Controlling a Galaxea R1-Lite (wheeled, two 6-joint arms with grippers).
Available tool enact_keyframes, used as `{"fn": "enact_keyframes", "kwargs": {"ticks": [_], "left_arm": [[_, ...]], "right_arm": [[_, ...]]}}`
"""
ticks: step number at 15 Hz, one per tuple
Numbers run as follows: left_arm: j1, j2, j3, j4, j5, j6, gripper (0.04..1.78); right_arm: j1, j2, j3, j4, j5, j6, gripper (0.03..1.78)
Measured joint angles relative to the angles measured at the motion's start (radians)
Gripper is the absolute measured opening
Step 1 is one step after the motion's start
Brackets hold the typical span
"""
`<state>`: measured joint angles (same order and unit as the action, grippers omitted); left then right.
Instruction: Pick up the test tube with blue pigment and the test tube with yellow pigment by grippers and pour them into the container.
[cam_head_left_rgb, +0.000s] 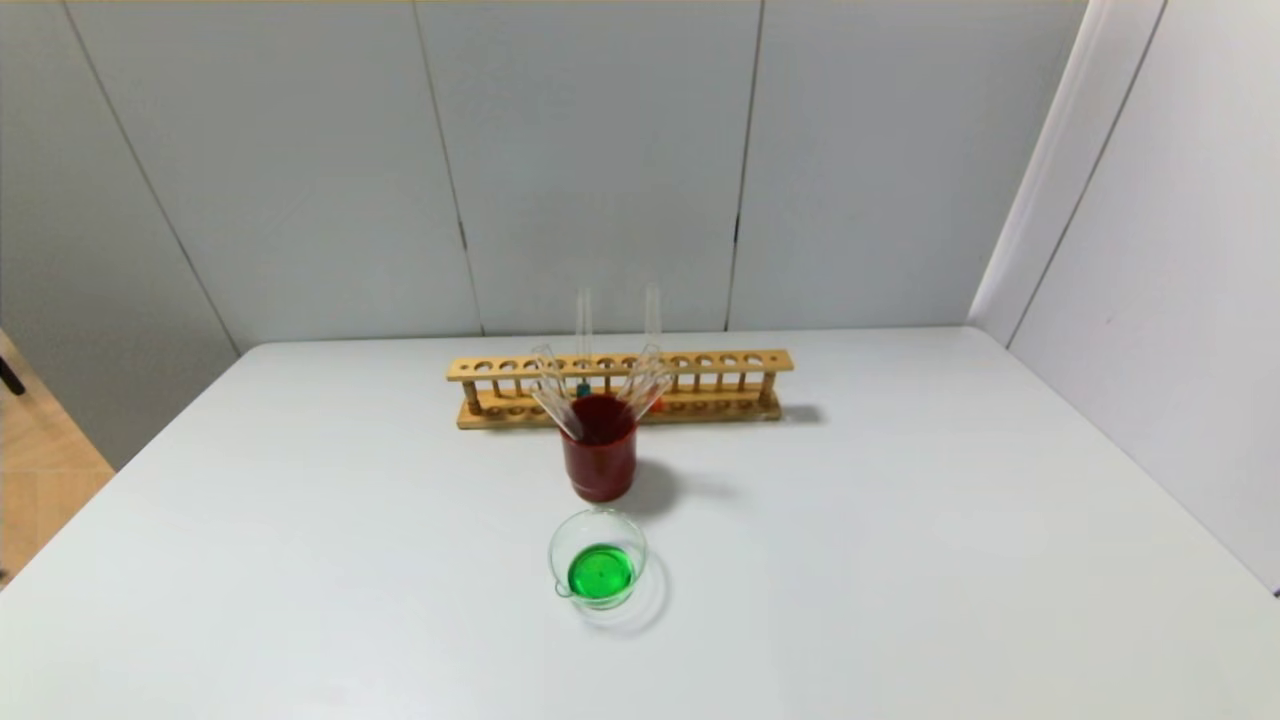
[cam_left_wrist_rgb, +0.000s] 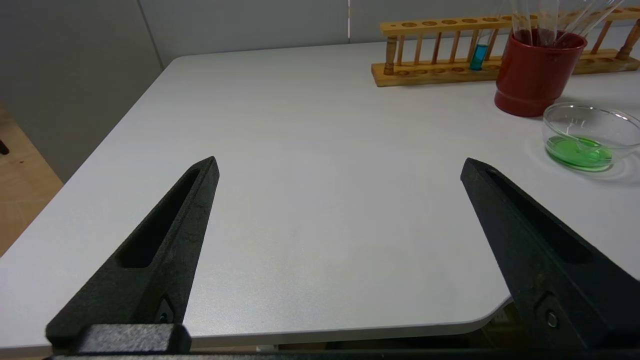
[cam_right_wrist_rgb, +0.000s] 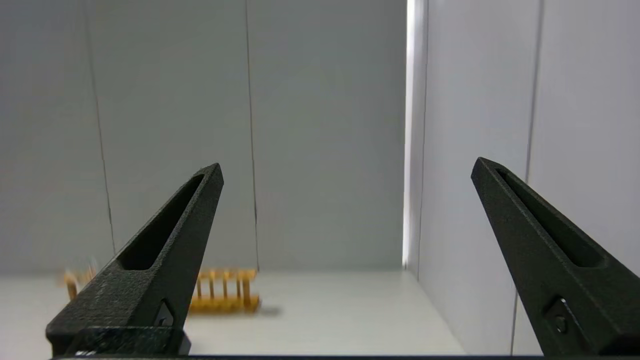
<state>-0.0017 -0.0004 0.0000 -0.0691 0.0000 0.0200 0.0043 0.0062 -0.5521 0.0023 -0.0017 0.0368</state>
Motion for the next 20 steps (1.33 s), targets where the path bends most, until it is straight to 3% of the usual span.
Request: {"fn": "enact_keyframes", "kwargs": {"ticks": [3,7,12,20], "left_arm": [[0.0,0.0,0.0,0.0,0.0,0.0,1.71],[0.001,0.0,0.0,0.0,0.0,0.0,1.71],[0.0,0.0,0.0,0.0,0.0,0.0,1.71],[0.0,0.0,0.0,0.0,0.0,0.0,1.71]], "right_arm": [[0.0,-0.005,0.24,-0.026,0.002,0.002,1.74],[0.0,-0.006,0.509,-0.149,0.025,-0.008,1.74],[0.0,-0.007,0.551,-0.002,0.011,-0.081,1.74],[0.0,-0.007,0.552,0.003,0.007,-0.075,1.74]]}}
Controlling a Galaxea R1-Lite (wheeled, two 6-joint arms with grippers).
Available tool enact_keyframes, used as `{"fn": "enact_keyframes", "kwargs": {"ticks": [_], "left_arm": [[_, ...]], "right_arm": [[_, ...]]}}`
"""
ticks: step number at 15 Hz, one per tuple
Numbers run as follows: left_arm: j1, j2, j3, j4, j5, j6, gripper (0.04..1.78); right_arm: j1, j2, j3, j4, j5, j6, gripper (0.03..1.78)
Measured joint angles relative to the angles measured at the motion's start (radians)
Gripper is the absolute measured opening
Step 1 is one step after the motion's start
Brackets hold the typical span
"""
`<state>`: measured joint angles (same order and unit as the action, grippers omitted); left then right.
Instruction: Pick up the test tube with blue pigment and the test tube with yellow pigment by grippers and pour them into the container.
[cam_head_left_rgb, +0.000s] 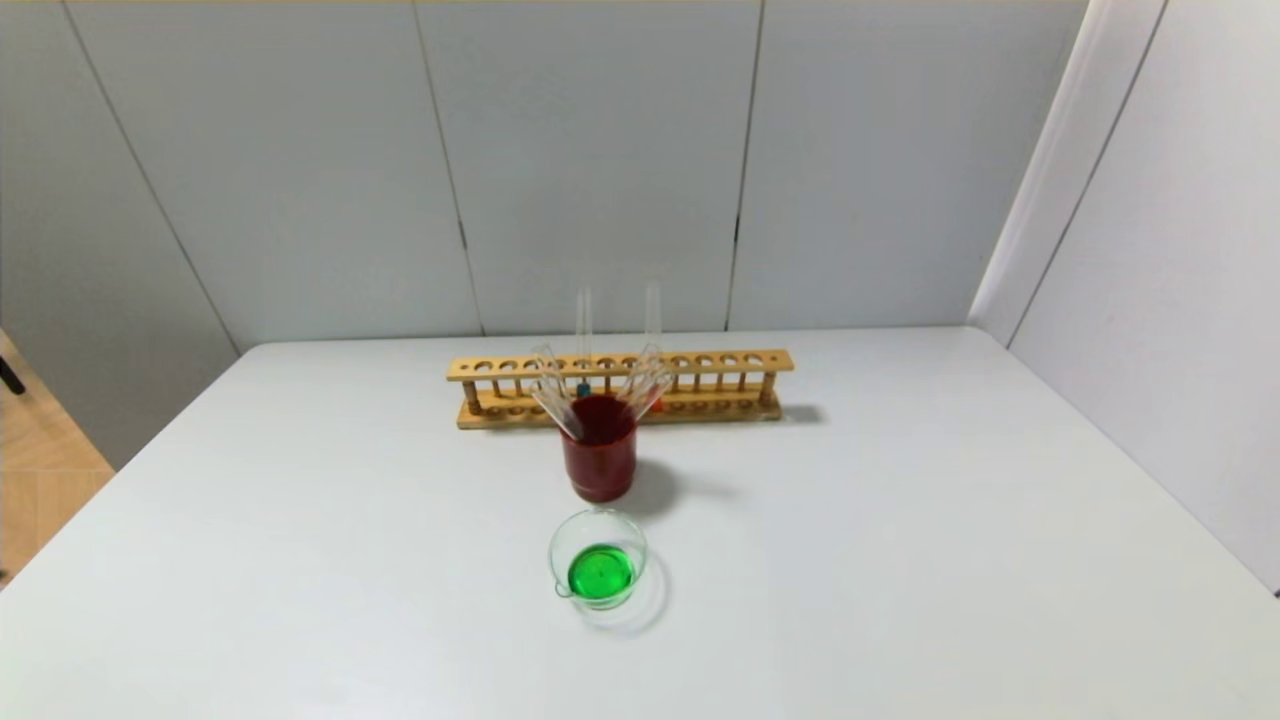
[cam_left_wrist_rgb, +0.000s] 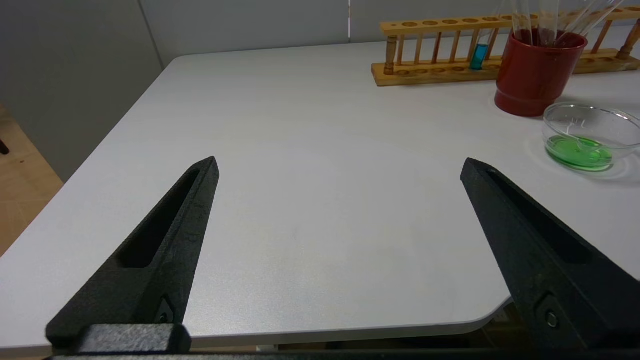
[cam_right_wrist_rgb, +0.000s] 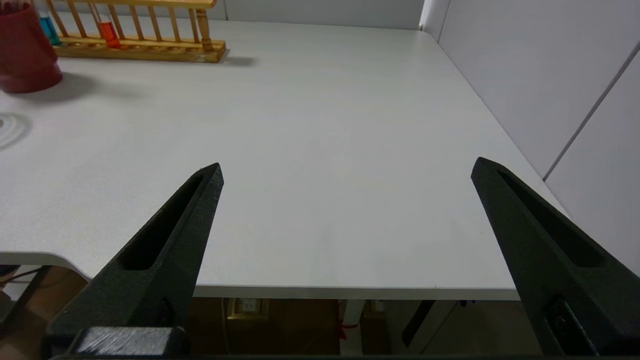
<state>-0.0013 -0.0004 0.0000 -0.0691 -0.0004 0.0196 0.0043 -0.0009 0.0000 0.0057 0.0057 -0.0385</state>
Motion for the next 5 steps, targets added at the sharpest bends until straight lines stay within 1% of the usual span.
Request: {"fn": "enact_keyframes", "kwargs": {"ticks": [3,5], "left_arm": [[0.0,0.0,0.0,0.0,0.0,0.0,1.71],[0.0,0.0,0.0,0.0,0.0,0.0,1.71]], "right_arm": [[0.0,0.0,0.0,-0.001,0.001,-0.003,1.74],[0.0,0.0,0.0,-0.002,0.001,0.013,1.74]]}}
